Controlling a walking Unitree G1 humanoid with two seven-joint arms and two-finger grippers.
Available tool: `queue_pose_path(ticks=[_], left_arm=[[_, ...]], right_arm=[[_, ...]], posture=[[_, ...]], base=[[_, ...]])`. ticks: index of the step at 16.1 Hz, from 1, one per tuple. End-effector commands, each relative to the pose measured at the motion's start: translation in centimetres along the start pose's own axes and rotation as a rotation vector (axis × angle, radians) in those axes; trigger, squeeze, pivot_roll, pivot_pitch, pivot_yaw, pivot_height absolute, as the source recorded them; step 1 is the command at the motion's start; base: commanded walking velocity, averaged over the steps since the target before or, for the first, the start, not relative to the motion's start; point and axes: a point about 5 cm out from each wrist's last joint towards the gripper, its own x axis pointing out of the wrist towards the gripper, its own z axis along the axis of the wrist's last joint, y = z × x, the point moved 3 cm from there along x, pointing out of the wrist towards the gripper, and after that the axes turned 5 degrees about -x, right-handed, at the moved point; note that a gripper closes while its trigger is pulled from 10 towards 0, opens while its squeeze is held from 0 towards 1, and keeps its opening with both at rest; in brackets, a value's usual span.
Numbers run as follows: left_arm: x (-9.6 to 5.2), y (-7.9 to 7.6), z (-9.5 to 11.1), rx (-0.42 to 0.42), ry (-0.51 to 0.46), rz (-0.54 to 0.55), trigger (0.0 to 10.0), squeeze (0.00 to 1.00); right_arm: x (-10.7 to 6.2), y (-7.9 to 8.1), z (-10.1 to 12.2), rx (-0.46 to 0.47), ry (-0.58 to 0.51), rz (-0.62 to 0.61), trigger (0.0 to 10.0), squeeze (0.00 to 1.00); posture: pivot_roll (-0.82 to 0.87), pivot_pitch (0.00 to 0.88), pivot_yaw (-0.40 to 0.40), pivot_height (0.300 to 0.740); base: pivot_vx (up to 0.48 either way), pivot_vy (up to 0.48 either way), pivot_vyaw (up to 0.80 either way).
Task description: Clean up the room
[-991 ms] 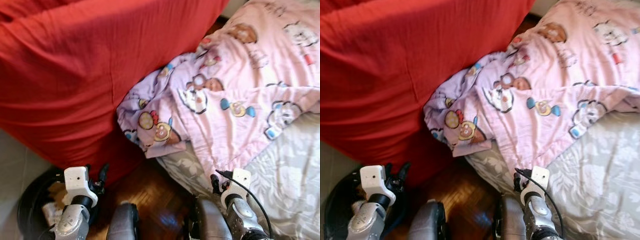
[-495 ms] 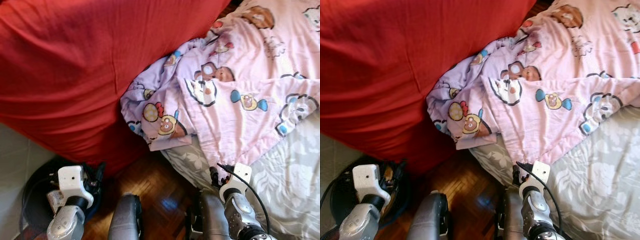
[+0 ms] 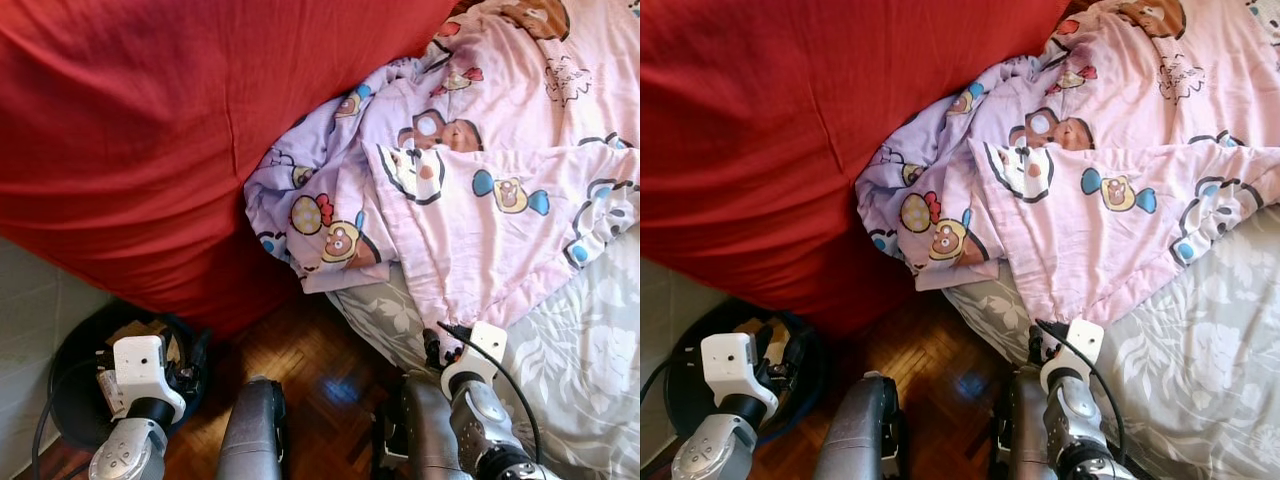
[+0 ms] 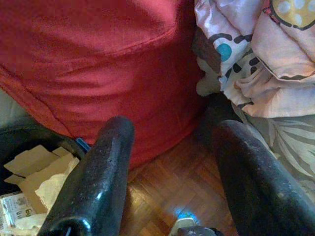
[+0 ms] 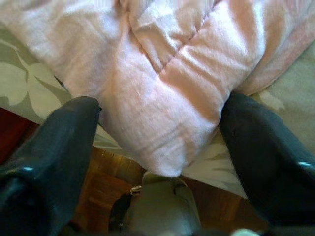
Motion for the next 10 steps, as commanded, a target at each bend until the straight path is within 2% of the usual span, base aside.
queue_pose_path(ticks=[1, 6, 10], left_arm=[[-0.93, 0.5, -0.84, -0.01, 0.042, 0.025, 10.0, 0.0], [-1.45, 0.46, -1.31, -0.026, 0.058, 0.042, 10.0, 0.0], [-1.7, 0.01, -1.62, -0.04, 0.068, 0.039, 10.0, 0.0]], right_arm=[[-0.39, -0.28, -1.28, 0.001, 0.042, -0.009, 0.0, 0.0], [-0.25, -0.38, -0.93, -0.034, 0.038, 0.003, 0.0, 0.0], [-0.45, -0.75, -1.6, -0.058, 0.069, 0.0, 0.0, 0.0]], posture=[[0.21, 0.431, 0.059, 0.637], [0.19, 0.429, 0.04, 0.637], [0.19, 0.437, 0.032, 0.637]], base=[[0.0, 0.0, 0.0], [0.0, 0.0, 0.0], [0.0, 0.0, 0.0]])
